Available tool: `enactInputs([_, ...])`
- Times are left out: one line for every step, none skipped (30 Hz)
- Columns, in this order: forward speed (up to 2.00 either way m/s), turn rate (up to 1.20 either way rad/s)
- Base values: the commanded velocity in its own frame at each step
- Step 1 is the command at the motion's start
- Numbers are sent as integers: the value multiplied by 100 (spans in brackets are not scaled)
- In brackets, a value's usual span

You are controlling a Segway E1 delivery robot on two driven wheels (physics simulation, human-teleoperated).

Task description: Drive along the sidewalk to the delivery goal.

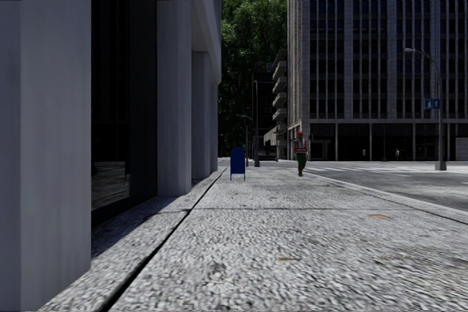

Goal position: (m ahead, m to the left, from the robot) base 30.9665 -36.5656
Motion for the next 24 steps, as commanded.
enactInputs([200,0])
enactInputs([200,0])
enactInputs([200,0])
enactInputs([200,0])
enactInputs([200,0])
enactInputs([200,0])
enactInputs([200,0])
enactInputs([200,0])
enactInputs([200,0])
enactInputs([200,0])
enactInputs([200,0])
enactInputs([200,0])
enactInputs([200,0])
enactInputs([196,0])
enactInputs([189,0])
enactInputs([189,0])
enactInputs([185,-2])
enactInputs([184,-8])
enactInputs([183,-16])
enactInputs([183,-16])
enactInputs([182,-18])
enactInputs([182,-19])
enactInputs([182,-19])
enactInputs([182,-19])
